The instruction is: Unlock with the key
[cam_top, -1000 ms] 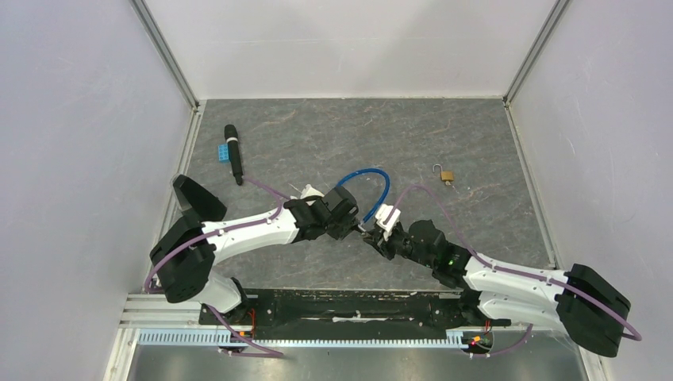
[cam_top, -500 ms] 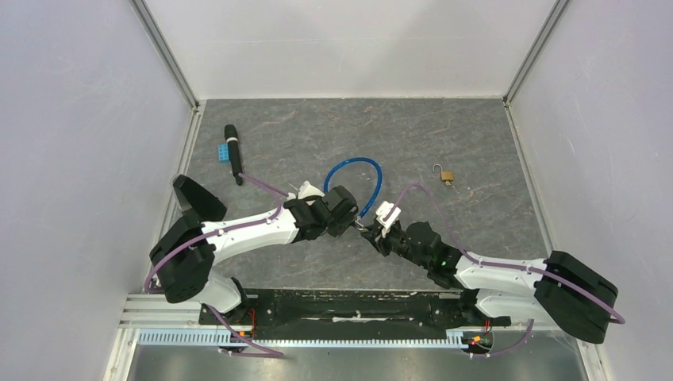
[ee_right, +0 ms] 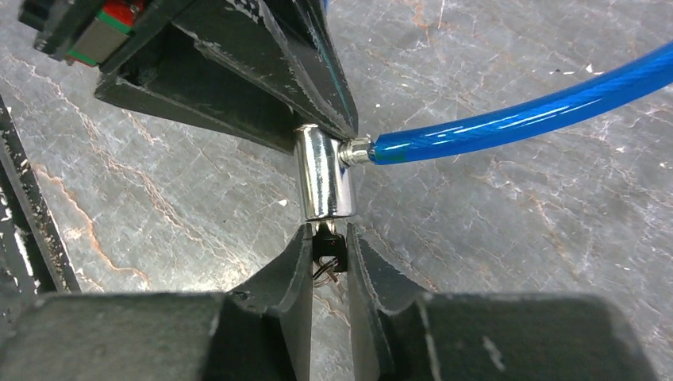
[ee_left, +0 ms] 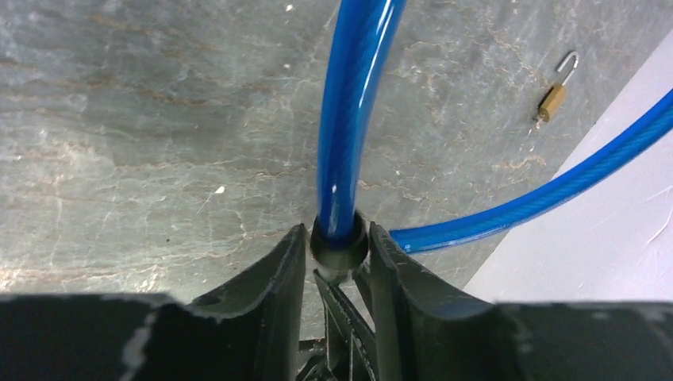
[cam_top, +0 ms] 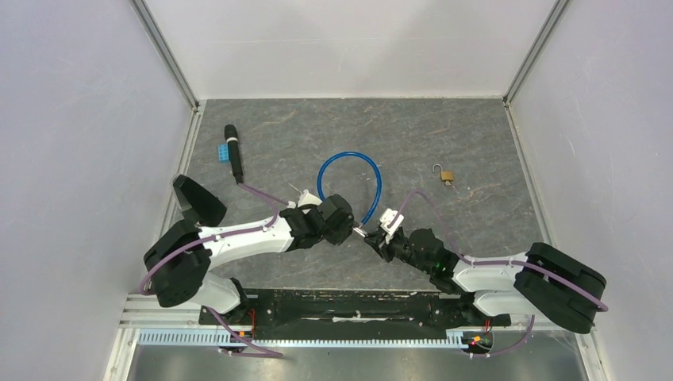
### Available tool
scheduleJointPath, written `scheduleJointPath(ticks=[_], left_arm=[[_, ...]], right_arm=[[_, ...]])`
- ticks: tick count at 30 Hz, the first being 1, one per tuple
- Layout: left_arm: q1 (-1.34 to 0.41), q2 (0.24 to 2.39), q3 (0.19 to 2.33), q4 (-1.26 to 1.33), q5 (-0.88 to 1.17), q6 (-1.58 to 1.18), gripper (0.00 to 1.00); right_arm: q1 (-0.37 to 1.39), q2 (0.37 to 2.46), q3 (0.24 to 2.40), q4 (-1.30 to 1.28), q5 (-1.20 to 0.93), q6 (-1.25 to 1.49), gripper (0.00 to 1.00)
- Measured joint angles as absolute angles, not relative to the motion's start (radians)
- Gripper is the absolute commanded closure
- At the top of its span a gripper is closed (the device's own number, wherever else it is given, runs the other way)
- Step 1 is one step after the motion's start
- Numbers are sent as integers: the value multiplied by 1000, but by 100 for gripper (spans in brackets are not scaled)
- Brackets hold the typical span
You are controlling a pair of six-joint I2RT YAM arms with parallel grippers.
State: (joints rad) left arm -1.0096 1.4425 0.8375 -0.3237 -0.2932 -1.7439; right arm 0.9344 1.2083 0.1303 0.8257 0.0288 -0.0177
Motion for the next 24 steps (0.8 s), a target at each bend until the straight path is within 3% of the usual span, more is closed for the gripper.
scheduleJointPath(ticks=[3, 8, 10, 13, 15, 18, 20, 22, 24], left_arm=[[-1013, 1443, 825, -323, -239, -1762, 43], [-1046, 1441, 811, -302, -165, -1777, 14], [-1041, 1438, 800, -299, -156, -1784, 8], [-1041, 1427, 779, -289, -154, -1794, 7], [-1040, 1410, 761, -282, -154, -1795, 7], [-1034, 1378, 737, -279, -154, -1796, 8], [-1026, 1358, 724, -282, -154, -1795, 7], [-1011, 1337, 709, -283, -154, -1795, 7], [-986, 1305, 690, -289, -155, -1794, 7]], right_arm=[[929, 1234, 131, 842, 15, -17, 100], [913, 1264, 134, 901, 15, -19, 100], [911, 1276, 135, 917, 15, -7, 100], [904, 1283, 135, 927, 9, 13, 100], [899, 1287, 141, 926, -4, 24, 89], [895, 1288, 155, 914, -11, 36, 59], [889, 1275, 172, 879, -7, 36, 45], [885, 1255, 205, 823, 0, 36, 33], [883, 1243, 253, 756, 1, 33, 28]])
